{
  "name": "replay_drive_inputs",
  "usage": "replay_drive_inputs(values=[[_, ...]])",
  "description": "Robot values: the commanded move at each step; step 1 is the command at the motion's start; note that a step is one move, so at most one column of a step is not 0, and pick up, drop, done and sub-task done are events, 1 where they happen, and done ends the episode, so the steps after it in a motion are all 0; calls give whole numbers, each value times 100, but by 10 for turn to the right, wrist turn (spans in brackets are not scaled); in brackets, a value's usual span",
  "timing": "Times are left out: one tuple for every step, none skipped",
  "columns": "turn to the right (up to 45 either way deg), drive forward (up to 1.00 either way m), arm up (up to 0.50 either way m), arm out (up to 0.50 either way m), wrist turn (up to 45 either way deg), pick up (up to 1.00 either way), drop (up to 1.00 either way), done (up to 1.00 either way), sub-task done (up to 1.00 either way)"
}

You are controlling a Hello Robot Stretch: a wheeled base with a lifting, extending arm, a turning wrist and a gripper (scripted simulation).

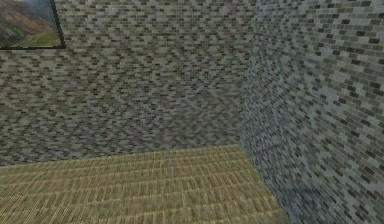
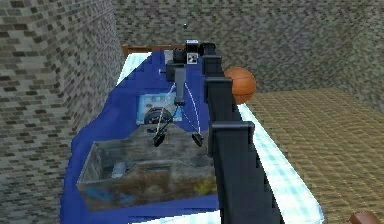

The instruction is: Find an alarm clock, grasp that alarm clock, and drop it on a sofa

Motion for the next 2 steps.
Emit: replay_drive_inputs(values=[[0, 0, 0, 0, 450, 0, 0, 0, 0], [0, 0, 0, 0, 450, 0, 0, 0, 0]])
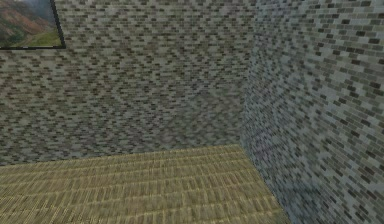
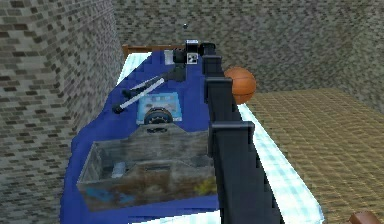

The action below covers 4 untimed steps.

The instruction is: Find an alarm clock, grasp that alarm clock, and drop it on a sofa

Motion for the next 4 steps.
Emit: replay_drive_inputs(values=[[0, 0, 0, 0, 390, 0, 0, 0, 0], [0, 0, -30, 0, 0, 0, 0, 0, 0], [0, 0, 0, 0, 0, 100, 0, 0, 0], [0, 0, 10, 0, 0, 0, 0, 0, 0]])
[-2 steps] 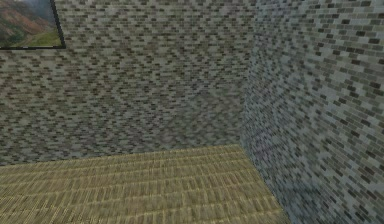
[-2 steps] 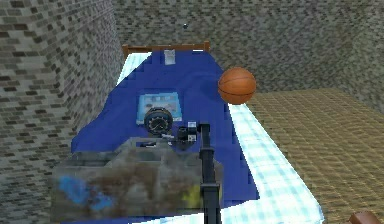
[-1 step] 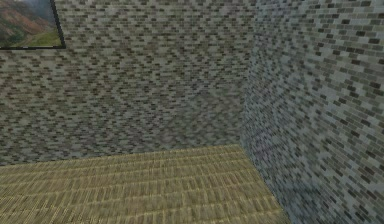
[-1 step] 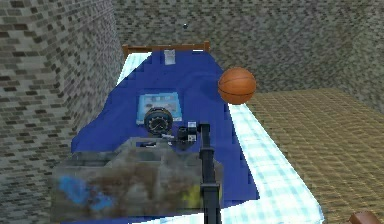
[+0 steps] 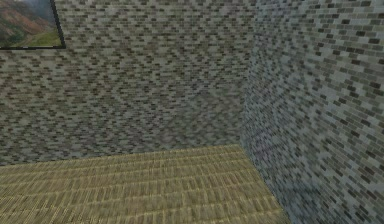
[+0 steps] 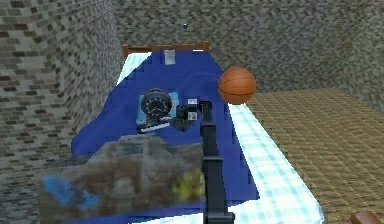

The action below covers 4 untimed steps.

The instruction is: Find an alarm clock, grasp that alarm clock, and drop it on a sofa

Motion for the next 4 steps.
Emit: replay_drive_inputs(values=[[0, 0, 22, 0, 0, 0, 0, 0, 0], [0, 0, 0, 0, -450, 0, 0, 0, 0], [0, 0, 0, 0, -330, 0, 0, 0, 0], [0, 0, 0, -48, 0, 0, 0, 0, 0]])
